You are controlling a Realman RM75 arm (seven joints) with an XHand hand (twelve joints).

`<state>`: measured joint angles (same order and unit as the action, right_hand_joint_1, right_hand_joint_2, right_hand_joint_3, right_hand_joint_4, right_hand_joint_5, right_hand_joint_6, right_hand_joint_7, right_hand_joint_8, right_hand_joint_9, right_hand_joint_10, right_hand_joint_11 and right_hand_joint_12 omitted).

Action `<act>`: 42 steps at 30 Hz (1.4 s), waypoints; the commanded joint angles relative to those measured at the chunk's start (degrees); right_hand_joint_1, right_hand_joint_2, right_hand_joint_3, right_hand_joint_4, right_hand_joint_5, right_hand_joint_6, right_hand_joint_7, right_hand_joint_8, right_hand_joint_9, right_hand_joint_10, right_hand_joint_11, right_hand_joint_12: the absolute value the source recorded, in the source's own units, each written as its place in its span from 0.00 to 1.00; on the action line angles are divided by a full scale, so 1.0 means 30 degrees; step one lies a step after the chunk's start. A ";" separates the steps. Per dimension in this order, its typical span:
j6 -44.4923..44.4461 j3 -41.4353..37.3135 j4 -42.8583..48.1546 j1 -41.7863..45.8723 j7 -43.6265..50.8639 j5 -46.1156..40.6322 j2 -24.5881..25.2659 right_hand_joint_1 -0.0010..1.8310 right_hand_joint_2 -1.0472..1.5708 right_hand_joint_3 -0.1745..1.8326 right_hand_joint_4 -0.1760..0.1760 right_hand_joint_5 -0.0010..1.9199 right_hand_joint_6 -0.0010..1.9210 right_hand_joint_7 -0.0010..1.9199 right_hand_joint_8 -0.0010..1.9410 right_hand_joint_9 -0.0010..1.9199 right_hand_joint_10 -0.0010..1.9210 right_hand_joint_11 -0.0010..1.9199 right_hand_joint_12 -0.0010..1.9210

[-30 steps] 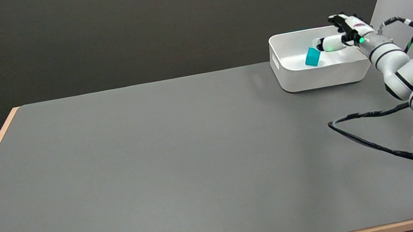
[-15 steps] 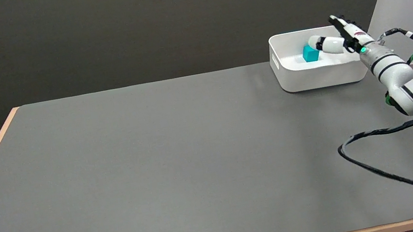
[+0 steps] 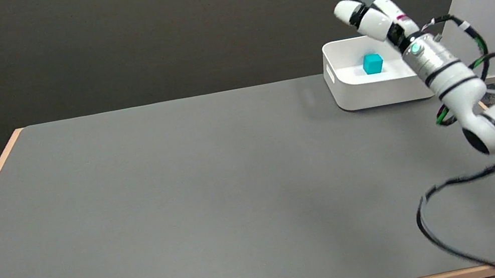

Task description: Place blue wooden cube into white box.

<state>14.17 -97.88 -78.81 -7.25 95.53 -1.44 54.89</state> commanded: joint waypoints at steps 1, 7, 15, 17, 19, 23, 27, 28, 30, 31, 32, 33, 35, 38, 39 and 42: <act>1.1857 -0.1126 -0.3641 1.0165 -0.5474 -0.7714 0.4119 0.33 0.71 0.60 0.36 0.08 0.30 0.04 0.08 0.02 0.09 0.00 0.14; 2.0263 0.0237 0.4299 1.0311 -1.4785 -0.7683 0.4249 0.20 0.76 0.55 0.16 0.07 0.29 0.01 0.13 0.00 0.12 0.00 0.08; 2.4125 0.0321 0.8126 0.9771 -1.7573 -0.7795 0.6681 0.15 0.75 0.57 0.08 0.01 0.15 0.00 0.00 0.00 0.00 0.00 0.00; 2.4223 0.0218 0.8540 0.9783 -1.7574 -0.7795 0.6825 0.16 0.77 0.52 0.09 0.00 0.16 0.00 0.02 0.00 0.00 0.00 0.00; 2.4337 0.0237 0.9015 0.9708 -1.7574 -0.7757 0.6738 0.15 0.76 0.55 0.10 0.01 0.16 0.00 0.05 0.00 0.01 0.00 0.00; 2.4192 0.0491 0.9794 0.9241 -1.7600 -0.7572 0.6470 0.28 0.73 0.60 0.11 0.02 0.16 0.01 0.06 0.00 0.01 0.00 0.00; 2.4231 0.0971 1.0614 0.8694 -1.7600 -0.7140 0.6124 0.42 0.70 0.64 0.11 0.02 0.18 0.05 0.01 0.01 0.01 0.00 0.00; 2.4231 0.1026 1.0787 0.8549 -1.7600 -0.6953 0.6073 0.40 0.70 0.63 0.11 0.02 0.19 0.05 0.01 0.02 0.01 0.00 0.00; 2.4283 0.1064 1.1067 0.8171 -1.7600 -0.6589 0.5914 0.19 0.76 0.55 0.11 0.03 0.19 0.01 0.08 0.00 0.07 0.00 0.00; 2.4373 0.1092 1.1194 0.8015 -1.7600 -0.6398 0.5872 0.15 0.78 0.53 0.11 0.03 0.20 0.01 0.09 0.00 0.08 0.00 0.00; 2.4442 0.1106 1.1309 0.7862 -1.7600 -0.6213 0.5843 0.15 0.78 0.53 0.11 0.03 0.20 0.01 0.10 0.00 0.09 0.00 0.00; 2.4480 0.1114 1.1366 0.7768 -1.7600 -0.6103 0.5862 0.15 0.78 0.53 0.11 0.03 0.20 0.01 0.10 0.00 0.09 0.00 0.00; 2.4341 0.1161 1.1466 0.7571 -1.7600 -0.5930 0.6000 0.15 0.78 0.53 0.11 0.03 0.20 0.01 0.10 0.00 0.09 0.00 0.00; 2.4231 0.1368 1.1596 0.7355 -1.7600 -0.5930 0.6080 0.15 0.78 0.53 0.11 0.03 0.20 0.01 0.10 0.00 0.09 0.00 0.00; 2.4231 0.1465 1.1585 0.7355 -1.7600 -0.5941 0.6080 0.15 0.78 0.53 0.11 0.03 0.20 0.01 0.10 0.00 0.09 0.00 0.00; 2.4319 0.1650 1.1510 0.7355 -1.7600 -0.5957 0.6080 0.15 0.78 0.53 0.12 0.03 0.20 0.01 0.10 0.00 0.09 0.00 0.00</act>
<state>82.03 -95.43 -50.80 16.91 46.88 -20.71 71.96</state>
